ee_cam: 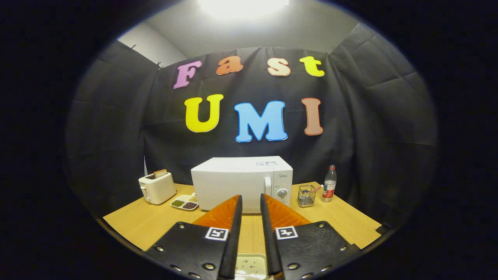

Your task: Open the microwave, put the food inside, and close the microwave door.

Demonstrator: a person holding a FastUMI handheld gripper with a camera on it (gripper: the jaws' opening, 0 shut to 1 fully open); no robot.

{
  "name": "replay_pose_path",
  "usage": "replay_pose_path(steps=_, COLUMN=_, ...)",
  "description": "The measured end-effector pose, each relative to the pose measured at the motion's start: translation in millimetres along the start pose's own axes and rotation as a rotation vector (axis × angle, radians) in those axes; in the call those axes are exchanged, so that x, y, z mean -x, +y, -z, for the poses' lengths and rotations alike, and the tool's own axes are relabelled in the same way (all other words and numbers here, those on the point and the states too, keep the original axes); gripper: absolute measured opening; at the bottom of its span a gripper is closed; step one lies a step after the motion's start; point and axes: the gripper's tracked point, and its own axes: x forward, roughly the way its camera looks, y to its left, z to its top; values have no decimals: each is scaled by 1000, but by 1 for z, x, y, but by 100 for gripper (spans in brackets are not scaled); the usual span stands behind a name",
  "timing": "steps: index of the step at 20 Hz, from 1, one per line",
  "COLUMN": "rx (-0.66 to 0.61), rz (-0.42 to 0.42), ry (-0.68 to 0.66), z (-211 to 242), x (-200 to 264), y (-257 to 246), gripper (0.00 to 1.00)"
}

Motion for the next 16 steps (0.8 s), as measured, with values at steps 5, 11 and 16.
replay_pose_path(steps=5, rx=-31, rz=-5, ry=-12, z=1, x=7, y=0, gripper=87)
replay_pose_path(steps=11, rx=-41, rz=-10, ry=-27, z=-4, x=8, y=1, gripper=97)
replay_pose_path(steps=16, rx=-30, rz=-24, ry=-22, z=-3, x=9, y=3, gripper=97)
